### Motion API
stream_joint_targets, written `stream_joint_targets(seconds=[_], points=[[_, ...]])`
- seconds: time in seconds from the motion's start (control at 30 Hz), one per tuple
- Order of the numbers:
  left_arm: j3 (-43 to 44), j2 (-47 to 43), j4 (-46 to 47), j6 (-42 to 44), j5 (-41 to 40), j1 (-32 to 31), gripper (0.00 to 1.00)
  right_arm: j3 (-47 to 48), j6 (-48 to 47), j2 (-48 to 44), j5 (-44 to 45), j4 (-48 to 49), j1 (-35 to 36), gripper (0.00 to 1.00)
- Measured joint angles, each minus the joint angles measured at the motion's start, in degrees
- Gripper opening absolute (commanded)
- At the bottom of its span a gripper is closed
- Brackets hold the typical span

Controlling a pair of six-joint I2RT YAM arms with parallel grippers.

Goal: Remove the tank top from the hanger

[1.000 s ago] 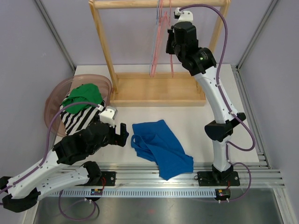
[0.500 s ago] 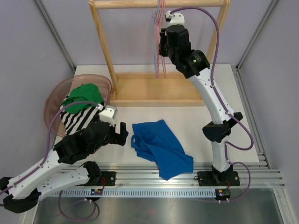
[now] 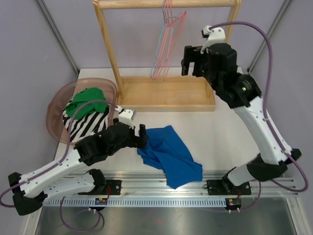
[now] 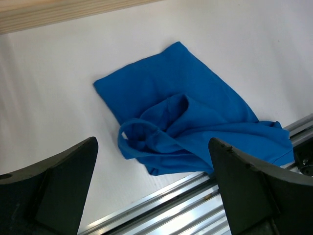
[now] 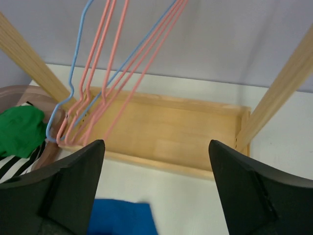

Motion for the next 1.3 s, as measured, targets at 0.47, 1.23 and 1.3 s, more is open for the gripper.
stream_joint_targets(seconds=[0.47,1.23,1.3], points=[[4.74,32.3,10.78,-1.55,2.03,-8.22,0.99,-48.57,5.2,-44.02,-17.66,6.43,0.2,1.0],[9.01,52.98,15.98,-3.32,4.5,-13.92,0.0,-56.13,8.92,-54.8,-30.47,6.27,0.2,0.99],[8.76,52.13,15.41,-3.58,4.0,-13.97,0.0,-56.13,8.92,-55.28,-30.47,6.23,0.2,0.99]])
